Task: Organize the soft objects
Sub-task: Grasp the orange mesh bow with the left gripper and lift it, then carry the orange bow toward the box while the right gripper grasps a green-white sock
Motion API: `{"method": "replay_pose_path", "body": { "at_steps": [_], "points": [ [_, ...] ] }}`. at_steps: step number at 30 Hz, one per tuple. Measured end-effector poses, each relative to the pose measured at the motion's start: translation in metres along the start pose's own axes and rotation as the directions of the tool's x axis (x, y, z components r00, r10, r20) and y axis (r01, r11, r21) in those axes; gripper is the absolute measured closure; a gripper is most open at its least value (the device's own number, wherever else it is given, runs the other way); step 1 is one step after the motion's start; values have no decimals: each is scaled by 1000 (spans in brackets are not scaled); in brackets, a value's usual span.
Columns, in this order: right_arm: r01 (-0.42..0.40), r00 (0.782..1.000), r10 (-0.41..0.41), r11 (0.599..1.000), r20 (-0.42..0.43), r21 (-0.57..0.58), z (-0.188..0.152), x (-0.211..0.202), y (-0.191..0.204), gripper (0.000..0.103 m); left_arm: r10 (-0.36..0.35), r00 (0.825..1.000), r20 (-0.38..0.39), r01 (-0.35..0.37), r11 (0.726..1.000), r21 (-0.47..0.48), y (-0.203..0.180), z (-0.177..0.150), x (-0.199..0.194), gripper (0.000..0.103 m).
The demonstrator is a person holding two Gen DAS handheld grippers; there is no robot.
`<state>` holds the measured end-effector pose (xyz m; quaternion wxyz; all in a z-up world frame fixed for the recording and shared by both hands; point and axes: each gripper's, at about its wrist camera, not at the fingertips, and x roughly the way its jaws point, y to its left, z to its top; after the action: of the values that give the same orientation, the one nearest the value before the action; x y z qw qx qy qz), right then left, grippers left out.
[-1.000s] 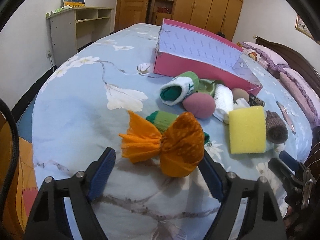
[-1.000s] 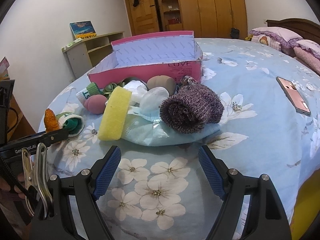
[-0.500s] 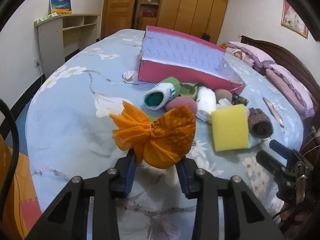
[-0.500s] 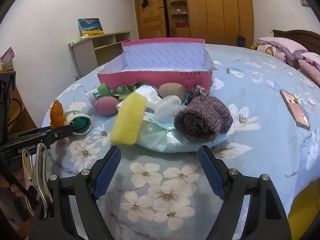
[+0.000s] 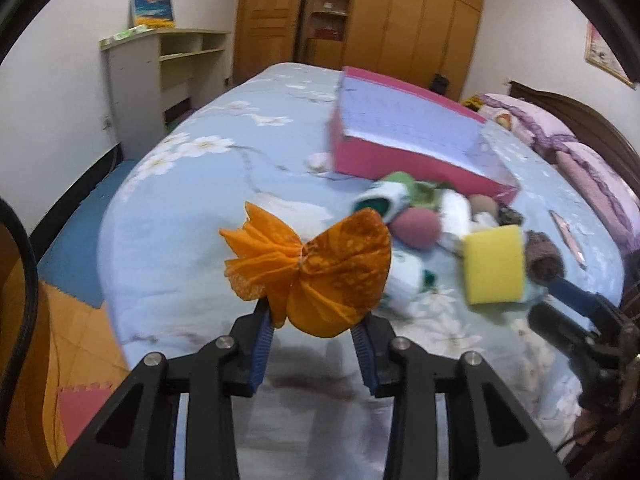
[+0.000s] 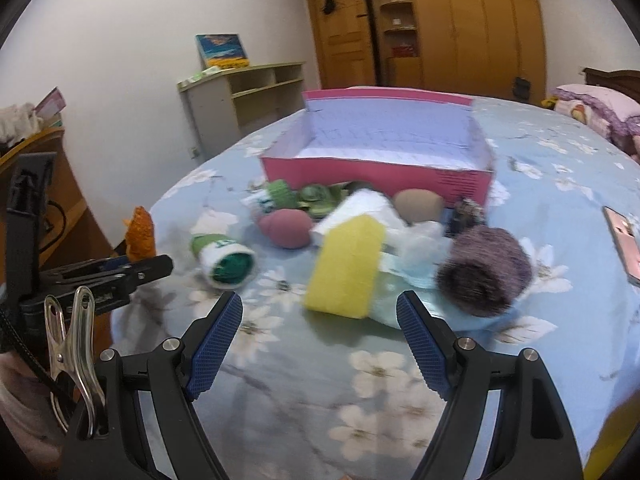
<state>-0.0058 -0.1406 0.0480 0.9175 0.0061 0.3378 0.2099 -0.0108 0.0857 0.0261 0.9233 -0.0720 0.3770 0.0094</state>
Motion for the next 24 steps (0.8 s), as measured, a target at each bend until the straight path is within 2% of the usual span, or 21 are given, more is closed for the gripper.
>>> {"method": "replay_pose_path", "body": {
  "at_steps": [5,12,16,24],
  "points": [
    [-62,998,61,998,-17,-31,12,10,22,22,28,999,-21,-29,999,-29,18,-5,5,65],
    [-123,991,121,992,-57,-33,25,43,45,24,29,999,-30,-31,998,-56,33,-11,8,64],
    [-139,986,136,990,-97,-19,29,67,50,30,33,999,-29,-35,997,-64,39,-12,10,64],
    [-142,979,138,990,-148,-14,30,102,61,31,29,999,-34,-31,997,-68,41,-12,13,64]
  ]
}}
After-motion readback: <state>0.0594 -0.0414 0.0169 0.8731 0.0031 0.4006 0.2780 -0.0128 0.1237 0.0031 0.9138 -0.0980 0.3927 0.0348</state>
